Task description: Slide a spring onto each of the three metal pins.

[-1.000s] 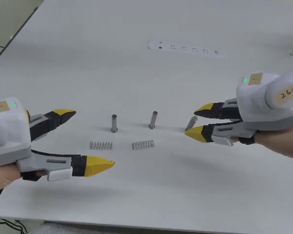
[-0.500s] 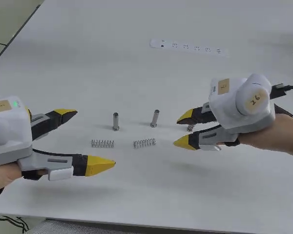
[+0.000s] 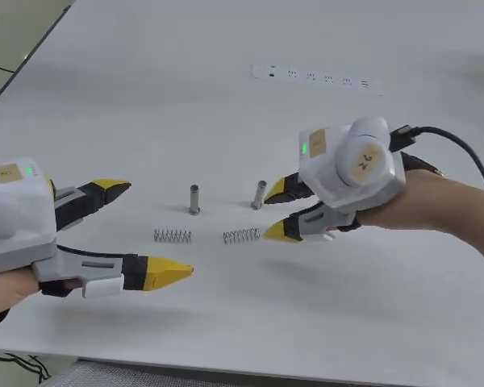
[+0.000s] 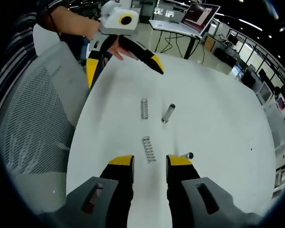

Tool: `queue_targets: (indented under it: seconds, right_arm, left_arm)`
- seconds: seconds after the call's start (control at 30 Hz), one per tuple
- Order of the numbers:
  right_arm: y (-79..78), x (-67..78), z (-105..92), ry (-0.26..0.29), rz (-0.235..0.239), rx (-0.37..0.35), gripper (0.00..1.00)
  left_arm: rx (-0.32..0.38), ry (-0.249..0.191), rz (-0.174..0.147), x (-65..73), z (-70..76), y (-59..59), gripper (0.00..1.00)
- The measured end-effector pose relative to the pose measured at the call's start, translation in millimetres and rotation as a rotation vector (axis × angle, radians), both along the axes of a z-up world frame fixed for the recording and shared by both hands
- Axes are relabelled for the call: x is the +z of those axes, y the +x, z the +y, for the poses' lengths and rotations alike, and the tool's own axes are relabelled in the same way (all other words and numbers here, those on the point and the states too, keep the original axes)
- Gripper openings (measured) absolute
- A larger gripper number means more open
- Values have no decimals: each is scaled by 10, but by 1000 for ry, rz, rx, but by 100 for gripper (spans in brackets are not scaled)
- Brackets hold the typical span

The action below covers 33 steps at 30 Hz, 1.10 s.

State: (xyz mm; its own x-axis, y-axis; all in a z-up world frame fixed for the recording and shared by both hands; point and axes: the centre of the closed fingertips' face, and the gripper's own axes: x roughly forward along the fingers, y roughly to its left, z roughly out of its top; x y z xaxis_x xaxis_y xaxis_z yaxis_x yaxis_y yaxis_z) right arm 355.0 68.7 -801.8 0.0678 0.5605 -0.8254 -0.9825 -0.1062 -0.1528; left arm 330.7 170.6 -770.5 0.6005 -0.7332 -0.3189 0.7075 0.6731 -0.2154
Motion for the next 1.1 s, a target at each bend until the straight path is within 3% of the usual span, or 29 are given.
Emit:
queue_targets:
  seconds: [0.5, 0.87, 1.1]
  right_arm:
    - [59, -275, 134, -71, 34, 35, 22]
    - [46, -518, 115, -100, 68, -1, 19]
    - [35, -573, 102, -114, 76, -4, 18]
  left_arm:
    - [-8, 3, 5, -16, -15, -4, 97]
    - [-1, 3, 5, -13, 13, 0, 97]
    - [2, 8, 10, -29, 37, 2, 97]
